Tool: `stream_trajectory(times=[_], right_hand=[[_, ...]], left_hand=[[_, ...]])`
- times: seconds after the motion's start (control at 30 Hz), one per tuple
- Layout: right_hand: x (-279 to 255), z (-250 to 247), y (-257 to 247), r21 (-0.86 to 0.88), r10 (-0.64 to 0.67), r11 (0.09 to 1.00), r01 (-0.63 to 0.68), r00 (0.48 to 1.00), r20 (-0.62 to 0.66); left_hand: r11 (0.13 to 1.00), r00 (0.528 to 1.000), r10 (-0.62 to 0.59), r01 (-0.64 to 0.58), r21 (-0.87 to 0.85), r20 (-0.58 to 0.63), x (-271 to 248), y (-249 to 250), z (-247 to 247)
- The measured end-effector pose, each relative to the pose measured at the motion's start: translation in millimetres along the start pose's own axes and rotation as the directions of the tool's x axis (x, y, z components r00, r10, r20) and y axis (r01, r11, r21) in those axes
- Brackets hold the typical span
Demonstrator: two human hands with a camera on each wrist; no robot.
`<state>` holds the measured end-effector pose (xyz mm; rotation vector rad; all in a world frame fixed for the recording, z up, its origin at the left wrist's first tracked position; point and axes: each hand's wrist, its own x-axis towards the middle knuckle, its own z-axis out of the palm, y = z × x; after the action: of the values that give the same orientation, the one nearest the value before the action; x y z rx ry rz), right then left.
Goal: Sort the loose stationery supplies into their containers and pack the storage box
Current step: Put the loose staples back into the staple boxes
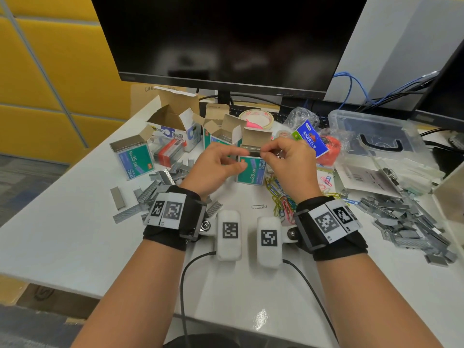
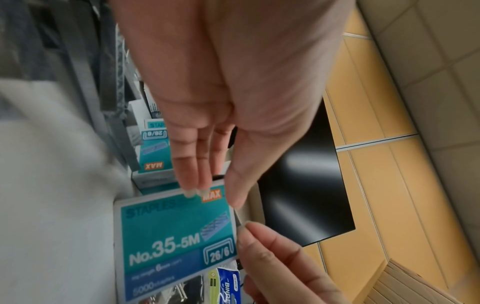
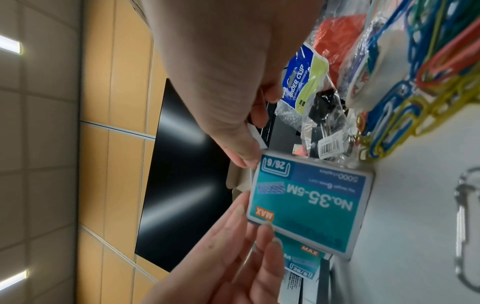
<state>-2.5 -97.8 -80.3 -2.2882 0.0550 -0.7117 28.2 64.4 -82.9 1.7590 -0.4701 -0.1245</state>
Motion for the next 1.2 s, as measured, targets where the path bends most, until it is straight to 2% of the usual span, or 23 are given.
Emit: stream_trajectory(times=[0.3,0.47,0.57,0.67,0.83,1.2], right_hand=[[0,-4,3,0.070,0.038,0.997,-0.042,0.998,0.054],[-3,-5,4,0.088,-0.062,0.995,0.057,0.996,0.063],[-3,-5,3,0.030,-0.061,0.998,0.059,0.995,0.083],[-1,-4,5,-0.021,-0.032,0.999,0.034,0.995,0.098],[-1,-5,7,0.077,-0.001,0.997,-0.002,0.999,0.041],[1,-3,8,0.012,-0.009,1.000,0.008,0.998,0.060]], left_hand=[[0.998,0.999,-0.011,0.007,0.068,0.048,5,-2,2],[0.995,0.997,-0.003,-0.004,0.095,0.074,4,0,2],[0.995,0.997,-0.007,-0.002,0.105,0.080,3,2,3],[0.997,0.997,-0.024,0.018,0.074,0.079,2,3,2],[0.999,0.997,-0.044,0.043,0.024,0.064,0,6,2],[0.990,0.994,-0.112,0.110,-0.091,-0.011,-14,13,0]])
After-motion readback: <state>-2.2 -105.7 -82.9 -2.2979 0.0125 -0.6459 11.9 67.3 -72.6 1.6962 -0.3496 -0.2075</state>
